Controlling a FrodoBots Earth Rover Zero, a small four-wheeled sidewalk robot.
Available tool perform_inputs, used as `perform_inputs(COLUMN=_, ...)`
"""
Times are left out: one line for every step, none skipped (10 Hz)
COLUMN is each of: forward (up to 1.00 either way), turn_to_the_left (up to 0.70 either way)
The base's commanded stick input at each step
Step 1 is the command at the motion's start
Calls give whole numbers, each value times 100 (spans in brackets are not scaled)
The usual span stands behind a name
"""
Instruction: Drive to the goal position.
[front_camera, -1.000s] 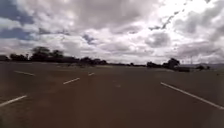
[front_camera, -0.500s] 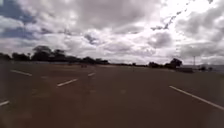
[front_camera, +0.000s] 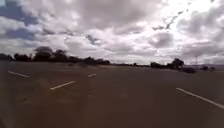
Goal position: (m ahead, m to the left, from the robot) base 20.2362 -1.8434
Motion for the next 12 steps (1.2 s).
perform_inputs(forward=85, turn_to_the_left=0)
perform_inputs(forward=85, turn_to_the_left=0)
perform_inputs(forward=85, turn_to_the_left=0)
perform_inputs(forward=85, turn_to_the_left=0)
perform_inputs(forward=85, turn_to_the_left=0)
perform_inputs(forward=85, turn_to_the_left=0)
perform_inputs(forward=85, turn_to_the_left=0)
perform_inputs(forward=85, turn_to_the_left=0)
perform_inputs(forward=85, turn_to_the_left=0)
perform_inputs(forward=85, turn_to_the_left=0)
perform_inputs(forward=85, turn_to_the_left=0)
perform_inputs(forward=85, turn_to_the_left=0)
